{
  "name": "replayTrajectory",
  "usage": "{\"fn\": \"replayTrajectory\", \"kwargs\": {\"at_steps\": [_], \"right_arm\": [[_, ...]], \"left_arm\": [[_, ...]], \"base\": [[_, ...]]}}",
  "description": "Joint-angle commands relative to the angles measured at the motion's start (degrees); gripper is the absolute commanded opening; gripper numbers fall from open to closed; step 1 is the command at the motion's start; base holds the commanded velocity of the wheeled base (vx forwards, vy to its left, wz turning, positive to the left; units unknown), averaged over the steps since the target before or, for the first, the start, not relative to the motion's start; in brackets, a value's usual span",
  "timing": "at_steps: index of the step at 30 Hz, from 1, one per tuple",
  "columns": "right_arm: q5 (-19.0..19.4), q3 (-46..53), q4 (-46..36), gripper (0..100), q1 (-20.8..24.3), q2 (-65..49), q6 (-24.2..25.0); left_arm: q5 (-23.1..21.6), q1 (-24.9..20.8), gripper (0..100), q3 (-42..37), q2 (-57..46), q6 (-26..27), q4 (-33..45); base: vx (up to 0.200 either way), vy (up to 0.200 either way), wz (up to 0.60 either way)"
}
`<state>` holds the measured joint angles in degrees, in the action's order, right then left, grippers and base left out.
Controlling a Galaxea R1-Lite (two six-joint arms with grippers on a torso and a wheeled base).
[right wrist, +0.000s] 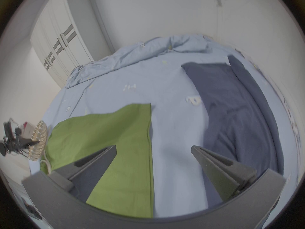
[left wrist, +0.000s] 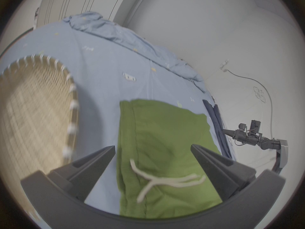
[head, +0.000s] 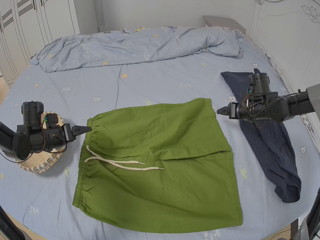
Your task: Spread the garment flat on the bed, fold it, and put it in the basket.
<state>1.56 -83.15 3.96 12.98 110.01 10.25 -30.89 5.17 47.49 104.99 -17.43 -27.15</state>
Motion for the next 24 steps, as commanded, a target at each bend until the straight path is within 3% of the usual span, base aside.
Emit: {"fn": "replayTrajectory", "kwargs": {"at_steps": [1, 4, 9, 15, 18, 24], "right_arm": [[3.4, 25.4, 0.2, 100, 3.9, -21.6, 10.8], [3.4, 35.2, 1.0, 100, 6.4, -27.9, 11.5], [4.2, 42.2, 1.8, 100, 6.4, -33.2, 11.6], [6.4, 43.8, 2.9, 100, 6.6, -33.8, 11.3], [6.5, 44.5, 3.0, 100, 6.6, -33.4, 11.3], [6.4, 45.0, 4.0, 100, 6.8, -32.6, 11.4]], "left_arm": [[-10.2, 2.7, 100, -20.2, -13.4, -1.2, 0.0], [-11.5, 2.9, 100, -27.2, -15.1, -0.5, 0.0], [-11.6, 2.8, 100, -31.6, -13.1, -0.5, 0.0], [-11.6, 5.2, 100, -31.1, -6.0, 0.3, -0.1], [-10.5, 8.4, 100, -31.1, -0.9, 5.3, -1.9], [-10.6, 12.2, 100, -31.0, 0.0, 7.1, -3.5]], "base": [[0.000, 0.000, 0.00], [0.000, 0.000, 0.00], [0.000, 0.000, 0.00], [0.000, 0.000, 0.00], [0.000, 0.000, 0.00], [0.000, 0.000, 0.00]]}}
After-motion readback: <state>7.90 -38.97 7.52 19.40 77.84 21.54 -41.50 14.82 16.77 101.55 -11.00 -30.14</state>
